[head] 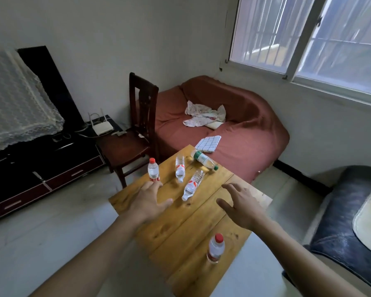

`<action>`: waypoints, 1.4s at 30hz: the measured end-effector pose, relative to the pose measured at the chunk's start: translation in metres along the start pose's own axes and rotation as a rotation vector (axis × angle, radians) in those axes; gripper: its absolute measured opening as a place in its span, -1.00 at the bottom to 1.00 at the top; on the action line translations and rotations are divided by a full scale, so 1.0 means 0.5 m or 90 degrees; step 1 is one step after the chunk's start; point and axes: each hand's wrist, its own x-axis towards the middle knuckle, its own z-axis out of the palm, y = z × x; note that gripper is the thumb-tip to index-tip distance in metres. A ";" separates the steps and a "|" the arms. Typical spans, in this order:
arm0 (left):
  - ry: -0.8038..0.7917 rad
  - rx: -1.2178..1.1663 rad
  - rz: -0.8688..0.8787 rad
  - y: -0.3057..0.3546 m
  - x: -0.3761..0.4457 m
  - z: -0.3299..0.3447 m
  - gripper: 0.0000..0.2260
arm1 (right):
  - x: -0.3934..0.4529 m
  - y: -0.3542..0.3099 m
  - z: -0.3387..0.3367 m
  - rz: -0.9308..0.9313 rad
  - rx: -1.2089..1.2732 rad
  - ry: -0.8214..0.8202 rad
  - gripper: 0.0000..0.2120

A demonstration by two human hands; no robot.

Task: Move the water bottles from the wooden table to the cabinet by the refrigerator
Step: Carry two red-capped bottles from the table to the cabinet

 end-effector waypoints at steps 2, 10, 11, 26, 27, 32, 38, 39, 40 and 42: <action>-0.004 -0.007 0.006 -0.026 0.056 0.004 -0.44 | 0.042 -0.011 0.017 0.015 0.001 -0.006 -0.39; -0.065 -0.069 0.022 -0.175 0.279 0.009 -0.45 | 0.202 -0.105 0.096 0.102 0.002 -0.012 -0.40; -0.072 -0.073 0.015 -0.193 0.305 0.010 -0.45 | 0.224 -0.114 0.104 0.107 0.001 -0.016 -0.41; -0.062 -0.166 -0.071 -0.425 0.583 0.150 -0.52 | 0.454 -0.137 0.346 0.174 0.060 -0.129 -0.42; -0.054 -0.165 -0.080 -0.433 0.602 0.163 -0.52 | 0.464 -0.136 0.364 0.184 0.069 -0.133 -0.43; -0.001 -0.170 -0.106 -0.459 0.692 0.228 -0.41 | 0.506 -0.126 0.428 0.230 0.109 -0.143 -0.46; 0.050 -0.204 -0.090 -0.464 0.761 0.284 -0.42 | 0.526 -0.110 0.451 0.258 0.118 -0.159 -0.44; 0.064 -0.205 -0.087 -0.464 0.766 0.292 -0.44 | 0.527 -0.106 0.450 0.261 0.116 -0.160 -0.43; 0.077 -0.204 -0.080 -0.465 0.770 0.300 -0.45 | 0.528 -0.104 0.450 0.265 0.117 -0.160 -0.42; 0.089 -0.198 -0.064 -0.469 0.776 0.311 -0.43 | 0.530 -0.101 0.448 0.276 0.129 -0.160 -0.42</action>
